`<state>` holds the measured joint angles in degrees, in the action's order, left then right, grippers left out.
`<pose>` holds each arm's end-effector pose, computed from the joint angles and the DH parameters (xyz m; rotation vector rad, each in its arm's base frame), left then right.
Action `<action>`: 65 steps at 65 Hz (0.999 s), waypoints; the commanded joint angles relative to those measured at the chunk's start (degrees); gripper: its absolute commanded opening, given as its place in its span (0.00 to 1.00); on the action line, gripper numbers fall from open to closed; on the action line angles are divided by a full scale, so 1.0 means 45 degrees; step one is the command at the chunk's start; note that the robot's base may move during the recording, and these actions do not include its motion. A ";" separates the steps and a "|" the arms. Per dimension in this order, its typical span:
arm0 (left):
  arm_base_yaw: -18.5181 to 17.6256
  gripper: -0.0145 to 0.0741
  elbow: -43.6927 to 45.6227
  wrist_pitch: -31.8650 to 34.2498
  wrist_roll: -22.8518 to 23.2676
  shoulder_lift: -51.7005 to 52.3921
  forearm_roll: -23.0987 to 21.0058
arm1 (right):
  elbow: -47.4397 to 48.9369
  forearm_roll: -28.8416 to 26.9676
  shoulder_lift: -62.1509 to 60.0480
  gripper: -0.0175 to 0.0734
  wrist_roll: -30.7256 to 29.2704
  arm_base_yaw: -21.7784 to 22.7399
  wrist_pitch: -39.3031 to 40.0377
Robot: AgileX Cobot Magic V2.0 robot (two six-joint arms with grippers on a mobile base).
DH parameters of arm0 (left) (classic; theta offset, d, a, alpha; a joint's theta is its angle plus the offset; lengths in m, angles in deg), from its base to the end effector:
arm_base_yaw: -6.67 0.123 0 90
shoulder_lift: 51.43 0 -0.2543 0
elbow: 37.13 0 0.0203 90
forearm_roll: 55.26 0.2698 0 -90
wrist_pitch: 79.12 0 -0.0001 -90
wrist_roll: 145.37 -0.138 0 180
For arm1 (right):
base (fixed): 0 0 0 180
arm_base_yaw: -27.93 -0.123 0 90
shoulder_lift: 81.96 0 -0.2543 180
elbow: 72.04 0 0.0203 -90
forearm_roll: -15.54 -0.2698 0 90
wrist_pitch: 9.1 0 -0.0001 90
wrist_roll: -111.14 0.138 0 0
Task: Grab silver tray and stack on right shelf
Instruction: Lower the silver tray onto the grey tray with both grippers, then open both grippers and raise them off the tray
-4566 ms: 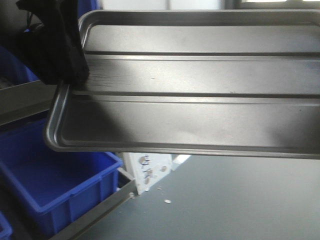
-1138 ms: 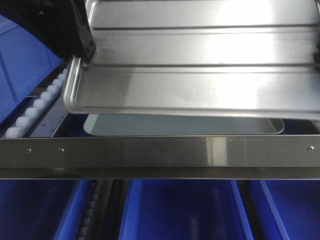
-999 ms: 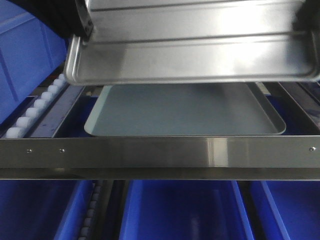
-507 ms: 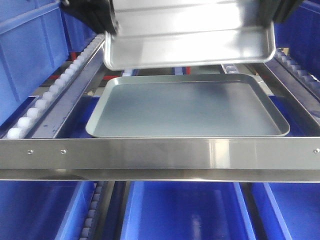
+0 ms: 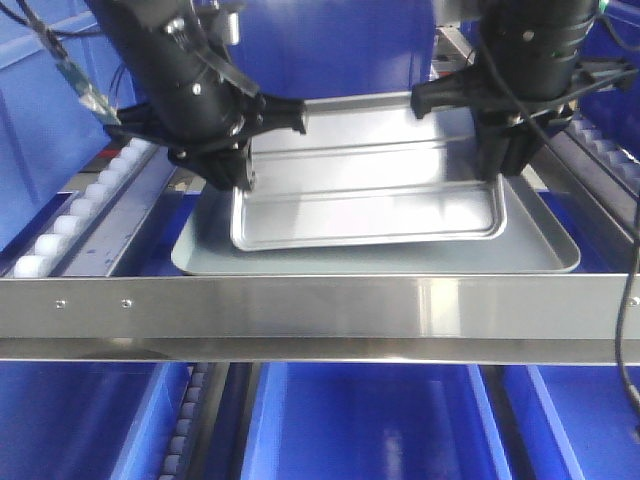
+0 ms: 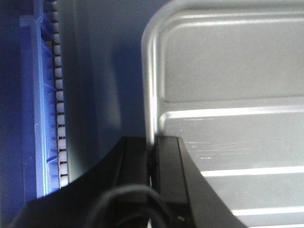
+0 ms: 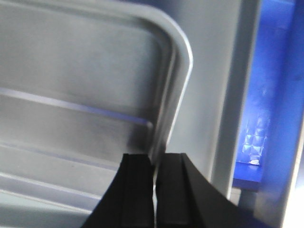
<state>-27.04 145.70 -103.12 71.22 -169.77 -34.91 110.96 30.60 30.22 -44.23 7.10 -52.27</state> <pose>0.3968 -0.2413 0.1471 0.2677 2.4002 -0.2469 0.4036 0.1273 0.1698 -0.1067 2.6112 -0.0266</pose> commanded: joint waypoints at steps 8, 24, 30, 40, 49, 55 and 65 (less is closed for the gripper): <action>0.0203 0.06 0.0457 0.0828 -0.0192 0.0533 -0.0008 | 0.0542 0.0593 -0.0605 0.26 -0.0350 0.0069 0.0969; 0.0203 0.40 0.0713 0.0859 -0.0192 0.0533 0.0027 | 0.0560 0.0636 -0.0605 0.66 -0.0350 0.0069 0.0886; 0.0203 0.59 0.0768 0.0804 -0.0192 0.0533 0.0027 | 0.0560 0.0636 -0.0605 0.80 -0.0350 0.0069 0.0809; 0.0203 0.70 0.0959 0.0369 -0.0192 0.0533 0.0027 | 0.0560 0.0652 -0.0690 0.83 -0.0350 0.0069 0.0756; 0.0203 0.70 0.1506 -0.0749 -0.0192 0.0700 0.0027 | 0.0560 0.0652 -0.1138 0.82 -0.0350 0.0069 0.0717; 0.0153 0.70 0.1964 -0.1881 -0.0192 0.1038 0.0027 | 0.0560 0.0652 -0.1685 0.76 -0.0350 0.0069 0.0669; 0.0080 0.64 0.2051 -0.3115 -0.1231 0.2155 -0.0091 | 0.0560 0.0652 -0.2954 0.59 -0.0350 0.0069 0.0374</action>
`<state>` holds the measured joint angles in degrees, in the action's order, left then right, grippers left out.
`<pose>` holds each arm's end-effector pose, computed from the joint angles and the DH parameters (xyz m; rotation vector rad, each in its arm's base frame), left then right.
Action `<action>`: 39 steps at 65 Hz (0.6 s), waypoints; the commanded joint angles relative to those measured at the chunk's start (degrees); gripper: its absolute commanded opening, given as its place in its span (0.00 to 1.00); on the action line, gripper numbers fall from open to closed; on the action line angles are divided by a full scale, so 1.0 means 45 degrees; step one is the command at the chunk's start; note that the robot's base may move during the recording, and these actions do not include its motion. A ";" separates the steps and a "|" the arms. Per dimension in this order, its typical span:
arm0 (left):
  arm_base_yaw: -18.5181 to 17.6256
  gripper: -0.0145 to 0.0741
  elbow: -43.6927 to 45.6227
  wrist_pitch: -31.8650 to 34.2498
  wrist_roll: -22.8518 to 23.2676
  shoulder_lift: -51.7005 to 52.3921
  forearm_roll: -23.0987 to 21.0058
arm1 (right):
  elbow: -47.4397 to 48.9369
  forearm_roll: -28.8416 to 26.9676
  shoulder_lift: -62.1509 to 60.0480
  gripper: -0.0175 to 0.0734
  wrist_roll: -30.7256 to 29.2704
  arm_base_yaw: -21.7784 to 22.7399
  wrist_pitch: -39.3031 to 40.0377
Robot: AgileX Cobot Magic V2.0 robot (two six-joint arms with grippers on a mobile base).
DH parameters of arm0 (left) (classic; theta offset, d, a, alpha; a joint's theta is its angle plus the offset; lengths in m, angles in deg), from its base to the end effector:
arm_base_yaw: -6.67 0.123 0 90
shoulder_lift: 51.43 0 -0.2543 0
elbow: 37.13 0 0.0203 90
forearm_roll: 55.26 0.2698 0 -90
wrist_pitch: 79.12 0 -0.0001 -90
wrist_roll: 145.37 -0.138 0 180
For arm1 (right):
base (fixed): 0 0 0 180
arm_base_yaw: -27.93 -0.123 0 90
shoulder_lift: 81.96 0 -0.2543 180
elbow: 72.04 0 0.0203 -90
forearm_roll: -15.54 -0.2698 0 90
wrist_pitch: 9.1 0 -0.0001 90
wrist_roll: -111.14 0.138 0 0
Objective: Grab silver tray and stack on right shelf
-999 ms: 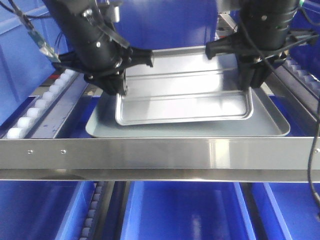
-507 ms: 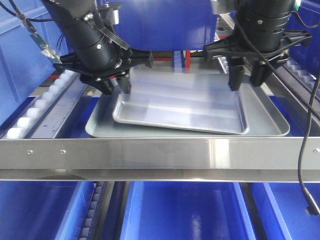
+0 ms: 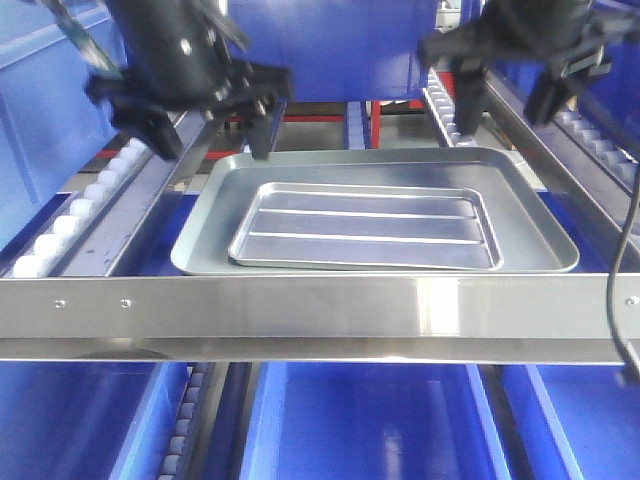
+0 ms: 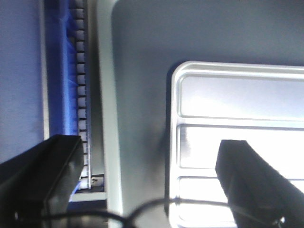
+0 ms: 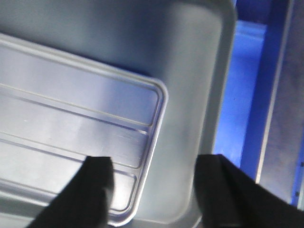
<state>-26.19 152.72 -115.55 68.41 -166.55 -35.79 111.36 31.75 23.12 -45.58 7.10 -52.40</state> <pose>0.4015 -0.2268 0.1979 0.2286 2.4174 -0.1584 0.3967 0.1226 0.2244 -0.1275 2.4820 -0.0059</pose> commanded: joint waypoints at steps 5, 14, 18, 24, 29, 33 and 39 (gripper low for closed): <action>-0.0169 0.52 0.0492 -0.1596 -0.1324 0.2135 0.0103 | 0.0456 0.0398 -0.2014 0.49 -0.0051 0.0069 0.0032; -0.0343 0.14 -0.0355 -0.2600 -0.2032 0.3467 0.0127 | -0.0311 0.0398 -0.3352 0.31 -0.0051 0.0069 -0.0059; -0.0417 0.05 -0.1279 -0.2348 -0.2177 0.4214 0.0127 | -0.1146 0.0412 -0.3971 0.24 -0.0051 0.0069 0.0304; -0.0473 0.07 -0.2865 -0.1538 -0.2177 0.5594 -0.0316 | -0.2847 0.0412 -0.5163 0.25 -0.0051 0.0069 0.1149; -0.0473 0.07 -0.4375 -0.0631 -0.2177 0.6841 -0.1074 | -0.4490 0.0412 -0.6376 0.25 -0.0051 0.0069 0.1891; -0.0582 0.07 -0.5559 0.0087 -0.2177 0.7728 -0.1190 | -0.5704 0.0412 -0.7254 0.25 -0.0051 0.0069 0.2414; -0.0756 0.07 -0.7243 0.1234 -0.2177 0.9283 -0.1166 | -0.7429 0.0412 -0.8529 0.25 -0.0051 0.0069 0.3246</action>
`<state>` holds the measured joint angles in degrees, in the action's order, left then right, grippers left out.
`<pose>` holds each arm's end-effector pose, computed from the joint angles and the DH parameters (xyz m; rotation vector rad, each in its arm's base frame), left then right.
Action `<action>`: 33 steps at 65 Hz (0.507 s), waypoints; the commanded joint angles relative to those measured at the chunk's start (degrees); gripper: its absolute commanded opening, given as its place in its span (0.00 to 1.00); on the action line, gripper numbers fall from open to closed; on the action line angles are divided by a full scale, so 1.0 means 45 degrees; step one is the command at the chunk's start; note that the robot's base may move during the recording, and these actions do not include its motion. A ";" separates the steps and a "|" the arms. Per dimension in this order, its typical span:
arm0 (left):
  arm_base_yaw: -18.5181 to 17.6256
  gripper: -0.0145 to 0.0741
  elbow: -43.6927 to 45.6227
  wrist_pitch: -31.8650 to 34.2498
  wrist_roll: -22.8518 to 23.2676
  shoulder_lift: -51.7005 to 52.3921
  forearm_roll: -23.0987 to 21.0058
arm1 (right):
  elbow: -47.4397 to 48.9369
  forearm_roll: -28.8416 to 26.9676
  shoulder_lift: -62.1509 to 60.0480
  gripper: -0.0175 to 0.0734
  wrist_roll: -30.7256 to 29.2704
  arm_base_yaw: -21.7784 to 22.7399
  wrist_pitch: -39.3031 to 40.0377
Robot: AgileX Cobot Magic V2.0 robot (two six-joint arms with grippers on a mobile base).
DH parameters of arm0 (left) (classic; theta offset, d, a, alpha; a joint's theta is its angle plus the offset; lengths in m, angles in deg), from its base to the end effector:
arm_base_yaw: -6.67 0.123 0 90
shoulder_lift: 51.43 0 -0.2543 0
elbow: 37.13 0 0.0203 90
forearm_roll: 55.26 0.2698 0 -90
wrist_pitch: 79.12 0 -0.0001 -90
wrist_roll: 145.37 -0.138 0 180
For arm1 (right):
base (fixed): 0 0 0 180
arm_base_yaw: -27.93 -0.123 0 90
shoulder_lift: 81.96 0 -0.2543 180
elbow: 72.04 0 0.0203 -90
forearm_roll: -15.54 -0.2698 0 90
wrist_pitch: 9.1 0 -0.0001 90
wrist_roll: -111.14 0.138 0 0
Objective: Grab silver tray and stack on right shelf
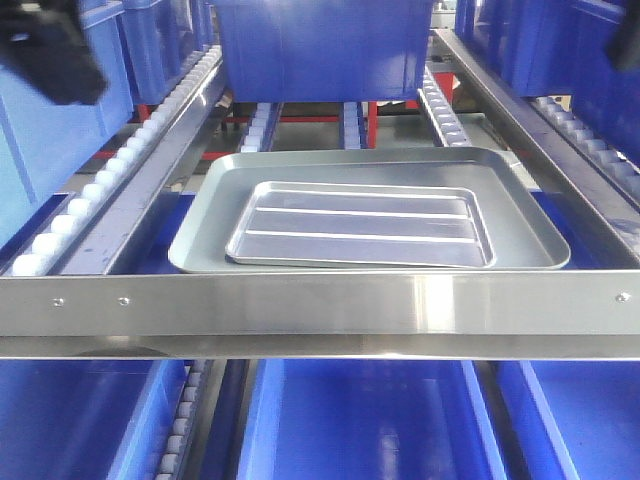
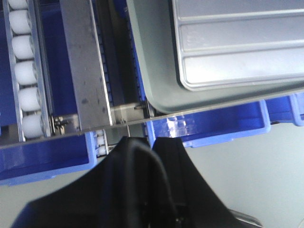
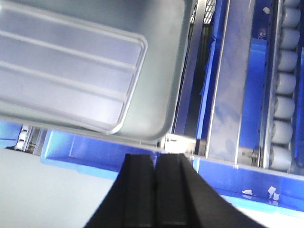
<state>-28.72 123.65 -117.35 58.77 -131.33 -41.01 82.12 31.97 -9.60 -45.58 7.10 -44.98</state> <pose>0.2721 -0.1675 0.2517 0.3936 2.3484 -0.2218 0.2814 0.0826 0.2542 -0.1375 2.3049 0.0799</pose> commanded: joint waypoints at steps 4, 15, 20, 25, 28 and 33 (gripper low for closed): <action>-0.0361 0.07 -0.2002 0.2397 -0.0034 0.2419 0.0060 | -0.1890 0.0364 -0.2155 0.25 -0.0051 0.0069 0.1995; -0.0925 0.07 -0.4632 0.4708 -0.0051 0.5144 0.0109 | -0.3876 0.0364 -0.5000 0.25 -0.0051 0.0053 0.2809; -0.1276 0.07 -0.5344 0.5531 -0.0051 0.6372 0.0109 | -0.4347 0.0364 -0.6448 0.25 -0.0051 0.0053 0.3110; -0.1626 0.07 -0.5676 0.5872 -0.0051 0.7627 0.0109 | -0.4597 0.0376 -0.7896 0.25 -0.0062 0.0053 0.3336; -0.1788 0.07 -0.5701 0.5871 -0.0051 0.8226 0.0109 | -0.4632 0.0376 -0.8804 0.25 -0.0092 0.0053 0.3370; -0.2020 0.07 -0.5701 0.5895 -0.0051 0.9095 0.0140 | -0.4632 0.0388 -0.9981 0.25 -0.0145 0.0053 0.3550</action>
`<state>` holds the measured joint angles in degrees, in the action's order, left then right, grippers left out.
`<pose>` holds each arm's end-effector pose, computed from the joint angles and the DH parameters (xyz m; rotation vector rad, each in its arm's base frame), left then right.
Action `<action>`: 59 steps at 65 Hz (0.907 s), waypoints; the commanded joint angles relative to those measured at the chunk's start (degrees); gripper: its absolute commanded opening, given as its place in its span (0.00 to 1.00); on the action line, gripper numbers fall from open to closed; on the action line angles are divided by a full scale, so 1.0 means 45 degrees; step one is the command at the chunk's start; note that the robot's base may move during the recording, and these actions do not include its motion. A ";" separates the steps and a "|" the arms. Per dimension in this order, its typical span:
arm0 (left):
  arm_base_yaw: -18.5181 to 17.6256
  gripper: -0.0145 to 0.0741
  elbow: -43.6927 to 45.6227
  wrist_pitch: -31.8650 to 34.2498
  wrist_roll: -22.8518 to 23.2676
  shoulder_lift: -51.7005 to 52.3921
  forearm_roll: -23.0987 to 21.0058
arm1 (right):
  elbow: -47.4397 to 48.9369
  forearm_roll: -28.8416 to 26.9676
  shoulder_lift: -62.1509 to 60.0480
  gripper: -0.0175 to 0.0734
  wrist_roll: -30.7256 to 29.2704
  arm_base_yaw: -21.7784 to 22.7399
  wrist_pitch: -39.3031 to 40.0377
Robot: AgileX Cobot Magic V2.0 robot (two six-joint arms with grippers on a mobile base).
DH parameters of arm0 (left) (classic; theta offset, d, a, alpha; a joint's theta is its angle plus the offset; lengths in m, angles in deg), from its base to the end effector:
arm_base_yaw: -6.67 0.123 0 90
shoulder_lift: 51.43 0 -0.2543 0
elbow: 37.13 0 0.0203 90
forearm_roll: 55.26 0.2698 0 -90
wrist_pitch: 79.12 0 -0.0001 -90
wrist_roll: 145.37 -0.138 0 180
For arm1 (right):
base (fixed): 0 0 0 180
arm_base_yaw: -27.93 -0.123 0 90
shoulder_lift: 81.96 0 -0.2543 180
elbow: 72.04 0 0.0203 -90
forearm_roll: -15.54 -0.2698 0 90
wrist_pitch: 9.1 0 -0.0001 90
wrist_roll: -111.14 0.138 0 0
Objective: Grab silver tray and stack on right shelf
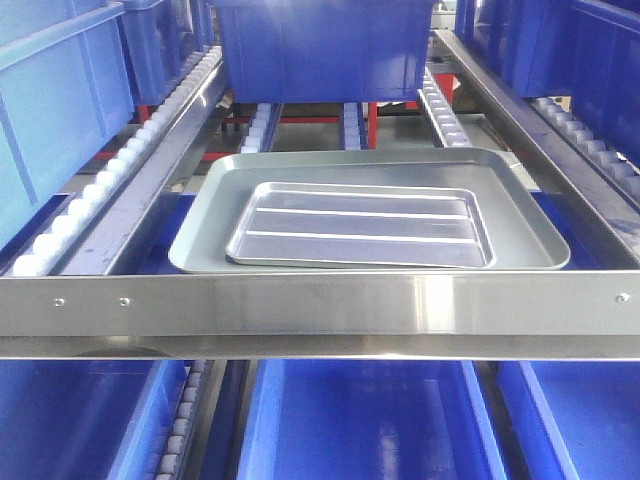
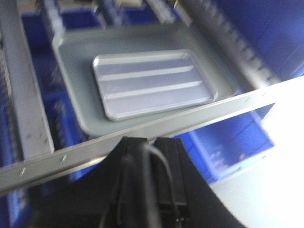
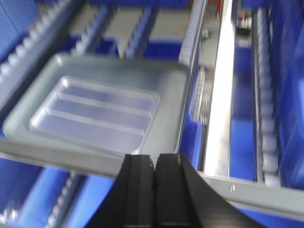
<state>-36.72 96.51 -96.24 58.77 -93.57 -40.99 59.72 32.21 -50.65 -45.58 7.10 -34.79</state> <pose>0.1620 -0.1393 0.2850 0.4810 1.8125 -0.5894 0.1716 0.0469 0.2902 -0.1130 1.8216 0.2447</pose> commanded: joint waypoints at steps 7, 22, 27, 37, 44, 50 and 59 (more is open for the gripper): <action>-0.0265 0.07 0.0331 0.1176 -0.0051 0.1453 0.0167 | 0.0346 0.0333 -0.2014 0.25 -0.0145 0.0053 0.1294; -0.0265 0.07 0.0331 0.1174 -0.0051 0.1490 0.0167 | 0.0346 0.0320 -0.2039 0.25 -0.0145 0.0053 0.1298; -0.0265 0.07 0.0331 0.1174 -0.0051 0.1490 0.0167 | 0.0346 0.0320 -0.2039 0.25 -0.0145 0.0053 0.1298; -0.0265 0.07 0.0331 0.1174 -0.0051 0.1490 0.0167 | 0.0346 0.0320 -0.2039 0.25 -0.0145 0.0053 0.1298; -0.0265 0.07 0.0331 0.1174 -0.0051 0.1490 0.0167 | 0.0346 0.0320 -0.2039 0.25 -0.0145 0.0053 0.1298; -0.0265 0.07 0.0331 0.1116 -0.0051 0.1490 0.0167 | 0.0346 0.0320 -0.2039 0.25 -0.0145 0.0053 0.1298; -0.0129 0.07 0.0191 0.1084 -0.2427 0.1654 -0.1282 | 0.0346 0.0320 -0.2039 0.25 -0.0145 0.0053 0.1298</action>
<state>-37.53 96.14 -96.00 53.13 -86.73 -43.63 59.73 32.24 -60.39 -45.66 7.10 -34.11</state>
